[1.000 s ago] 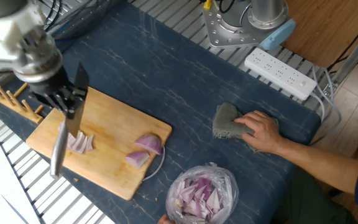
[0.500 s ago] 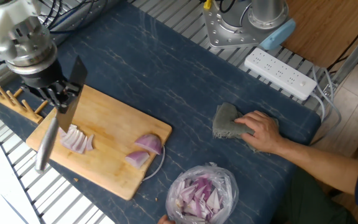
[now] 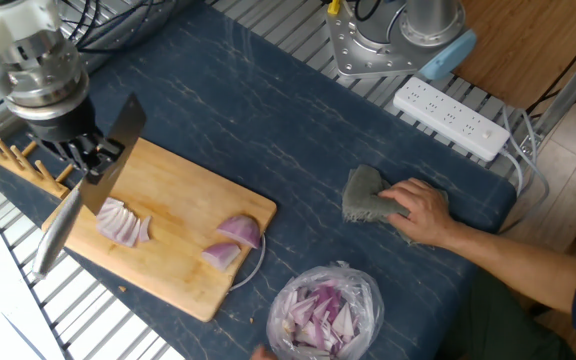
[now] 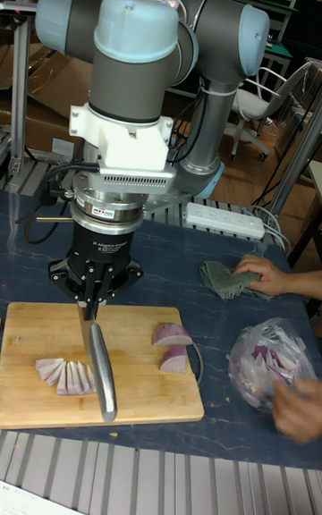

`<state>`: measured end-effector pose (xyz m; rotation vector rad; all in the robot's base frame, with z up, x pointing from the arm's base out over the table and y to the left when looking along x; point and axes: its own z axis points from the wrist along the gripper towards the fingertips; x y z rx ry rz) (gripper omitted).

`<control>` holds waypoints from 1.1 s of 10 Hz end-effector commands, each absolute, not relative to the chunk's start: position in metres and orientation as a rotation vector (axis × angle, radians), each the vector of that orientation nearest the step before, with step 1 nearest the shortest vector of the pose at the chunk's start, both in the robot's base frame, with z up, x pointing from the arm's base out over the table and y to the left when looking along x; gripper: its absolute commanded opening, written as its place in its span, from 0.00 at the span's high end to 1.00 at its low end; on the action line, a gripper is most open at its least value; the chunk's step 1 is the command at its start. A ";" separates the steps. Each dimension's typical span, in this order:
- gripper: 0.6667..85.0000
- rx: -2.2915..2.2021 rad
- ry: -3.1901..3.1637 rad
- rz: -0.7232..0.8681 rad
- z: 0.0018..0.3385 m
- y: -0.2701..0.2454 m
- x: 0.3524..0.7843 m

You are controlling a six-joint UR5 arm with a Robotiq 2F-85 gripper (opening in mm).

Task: Chop the onions

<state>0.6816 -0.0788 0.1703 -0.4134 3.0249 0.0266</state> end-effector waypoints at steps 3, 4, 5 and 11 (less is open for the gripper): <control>0.99 -0.334 3.011 0.029 0.174 -0.074 0.693; 0.99 -0.360 2.992 -0.027 0.175 -0.090 0.699; 0.99 -0.369 2.984 -0.029 0.179 -0.101 0.701; 0.99 -0.340 2.984 -0.105 0.179 -0.118 0.701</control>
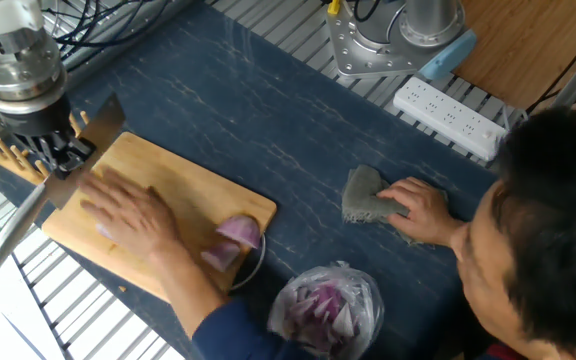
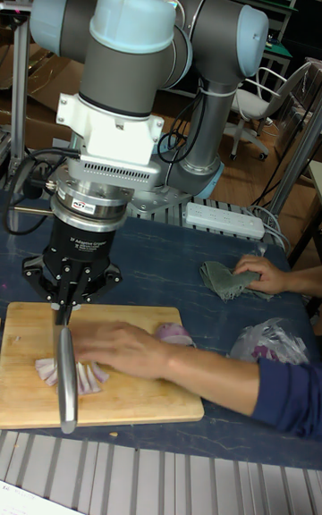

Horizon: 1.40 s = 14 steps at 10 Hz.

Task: Chop the onions

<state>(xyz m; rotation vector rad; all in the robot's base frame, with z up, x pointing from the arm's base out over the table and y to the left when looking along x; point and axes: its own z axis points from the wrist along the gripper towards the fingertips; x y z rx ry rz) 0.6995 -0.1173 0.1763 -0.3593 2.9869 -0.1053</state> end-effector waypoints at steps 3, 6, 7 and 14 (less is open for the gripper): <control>0.99 -0.345 2.978 -0.120 0.179 -0.119 0.703; 0.99 -0.330 2.977 -0.185 0.180 -0.130 0.705; 0.99 -0.334 2.979 -0.179 0.180 -0.128 0.704; 0.99 -0.324 2.984 -0.171 0.181 -0.120 0.704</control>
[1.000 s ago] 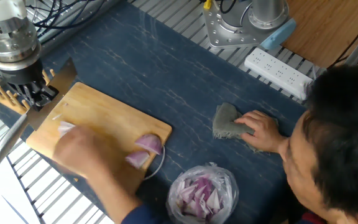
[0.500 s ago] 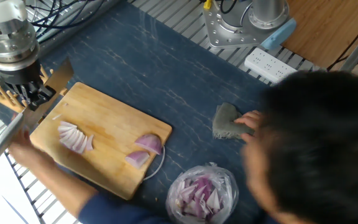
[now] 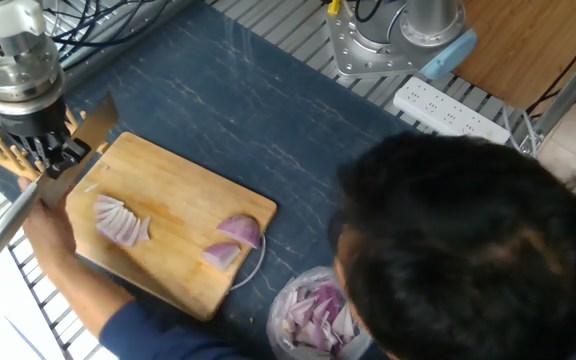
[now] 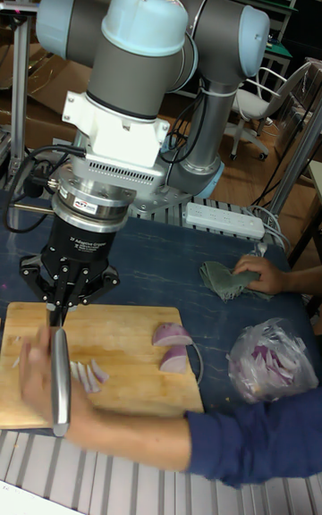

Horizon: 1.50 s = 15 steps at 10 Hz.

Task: Chop the onions

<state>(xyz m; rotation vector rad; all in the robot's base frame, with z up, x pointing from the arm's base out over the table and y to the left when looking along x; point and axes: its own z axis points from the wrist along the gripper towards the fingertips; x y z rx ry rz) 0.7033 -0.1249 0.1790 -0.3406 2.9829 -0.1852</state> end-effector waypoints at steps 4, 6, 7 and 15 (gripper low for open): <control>0.99 -0.319 2.981 -0.164 0.180 -0.121 0.704; 0.99 -0.313 2.981 -0.150 0.180 -0.119 0.704; 0.99 -0.284 2.987 -0.129 0.179 -0.116 0.703; 0.99 -0.239 2.953 -0.119 0.182 -0.121 0.715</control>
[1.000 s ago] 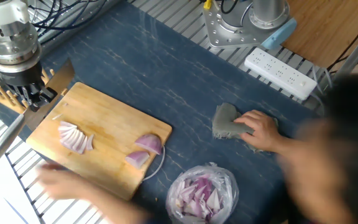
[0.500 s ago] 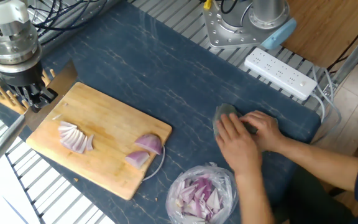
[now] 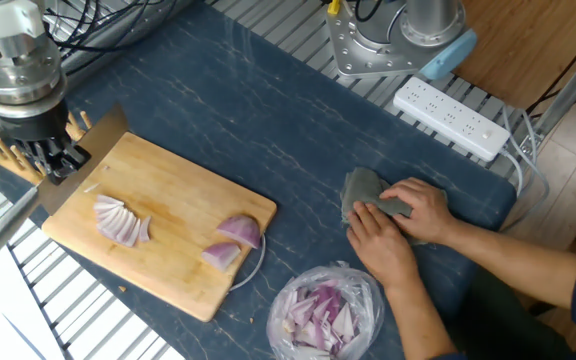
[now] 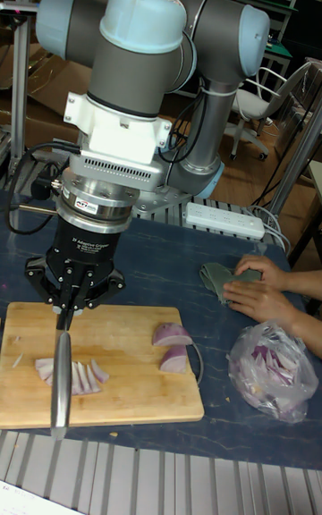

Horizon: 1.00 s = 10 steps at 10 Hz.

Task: Chop the onions

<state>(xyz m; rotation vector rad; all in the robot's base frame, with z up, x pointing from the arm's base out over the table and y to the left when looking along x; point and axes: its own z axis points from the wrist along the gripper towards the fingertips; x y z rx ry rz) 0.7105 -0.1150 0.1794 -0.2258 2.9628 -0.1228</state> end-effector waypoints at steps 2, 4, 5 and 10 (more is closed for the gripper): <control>0.99 -0.292 2.964 -0.095 0.196 -0.158 0.724; 0.99 -0.365 2.961 -0.124 0.202 -0.197 0.726; 0.99 -0.381 2.965 -0.120 0.200 -0.210 0.722; 0.99 -0.353 2.984 -0.062 0.187 -0.240 0.699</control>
